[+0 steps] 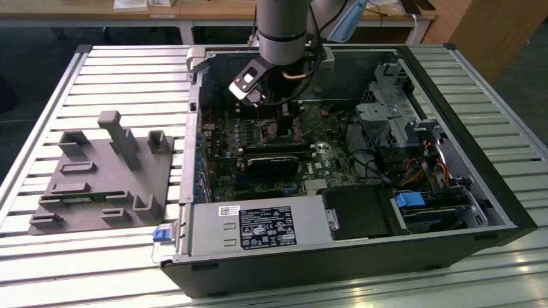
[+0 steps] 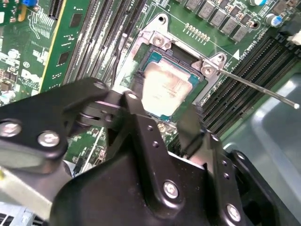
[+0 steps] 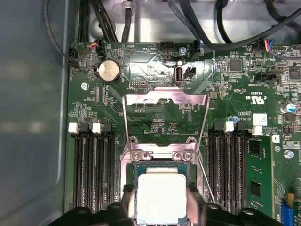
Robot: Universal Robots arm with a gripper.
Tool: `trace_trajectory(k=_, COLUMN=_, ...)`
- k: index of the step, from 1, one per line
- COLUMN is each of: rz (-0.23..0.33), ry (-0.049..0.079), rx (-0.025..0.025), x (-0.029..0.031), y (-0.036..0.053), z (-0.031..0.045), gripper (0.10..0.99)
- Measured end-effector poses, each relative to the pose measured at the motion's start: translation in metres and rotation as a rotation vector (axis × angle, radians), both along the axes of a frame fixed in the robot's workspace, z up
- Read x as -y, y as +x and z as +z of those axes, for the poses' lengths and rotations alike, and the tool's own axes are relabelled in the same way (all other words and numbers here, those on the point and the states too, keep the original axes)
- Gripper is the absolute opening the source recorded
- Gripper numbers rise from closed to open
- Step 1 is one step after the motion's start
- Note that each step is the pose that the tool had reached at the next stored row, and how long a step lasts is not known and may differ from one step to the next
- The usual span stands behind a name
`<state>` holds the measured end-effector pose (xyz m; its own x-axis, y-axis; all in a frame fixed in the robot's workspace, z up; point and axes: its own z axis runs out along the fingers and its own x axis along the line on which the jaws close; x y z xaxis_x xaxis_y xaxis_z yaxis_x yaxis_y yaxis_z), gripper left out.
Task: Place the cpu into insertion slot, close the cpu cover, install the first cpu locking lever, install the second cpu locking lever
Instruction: 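Place the cpu into insertion slot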
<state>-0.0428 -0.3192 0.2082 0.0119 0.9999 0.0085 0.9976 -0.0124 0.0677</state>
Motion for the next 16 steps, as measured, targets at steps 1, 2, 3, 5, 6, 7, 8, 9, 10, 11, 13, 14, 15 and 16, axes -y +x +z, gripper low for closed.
trace_trajectory(k=1, rz=0.0, ry=0.0, rx=-0.0001, x=0.0, y=0.0, z=0.0011, gripper=0.596)
trace_trajectory(k=2, rz=0.0, ry=0.0, rx=-0.0003, x=0.0, y=0.0, z=0.0017, gripper=0.533)
trace_trajectory(k=3, rz=0.0, ry=0.0, rx=-0.0003, x=0.0, y=0.0, z=0.0018, gripper=0.471)
trace_trajectory(k=5, rz=0.0, ry=0.0, rx=-0.0006, x=0.0002, y=0.0, z=0.0019, gripper=0.412)
trace_trajectory(k=6, rz=0.0, ry=-0.001, rx=-0.0009, x=0.0005, y=0.0, z=0.002, gripper=0.353)
trace_trajectory(k=7, rz=0.0, ry=-0.001, rx=-0.001, x=0.0009, y=0.0, z=0.002, gripper=0.294)
trace_trajectory(k=8, rz=0.0, ry=0.0, rx=-0.0009, x=0.0012, y=0.0, z=0.002, gripper=0.294)
trace_trajectory(k=9, rz=0.0, ry=0.0, rx=-0.0011, x=0.0013, y=0.0001, z=0.0019, gripper=0.235)
trace_trajectory(k=10, rz=0.0, ry=0.0, rx=-0.0016, x=0.0015, y=0.0004, z=0.0019, gripper=0.176)
trace_trajectory(k=11, rz=0.0, ry=0.0, rx=-0.0024, x=0.0017, y=0.0008, z=0.0019, gripper=0.176)
trace_trajectory(k=13, rz=-0.001, ry=-0.001, rx=-0.0035, x=0.0023, y=0.0012, z=0.002, gripper=0.106)
trace_trajectory(k=14, rz=-0.001, ry=0.0, rx=-0.0035, x=0.0024, y=0.0013, z=0.002, gripper=0.106)
trace_trajectory(k=15, rz=-0.001, ry=0.0, rx=-0.0036, x=0.0025, y=0.0014, z=0.002, gripper=0.106)
trace_trajectory(k=16, rz=-0.001, ry=0.0, rx=-0.0036, x=0.0026, y=0.0014, z=0.002, gripper=0.106)
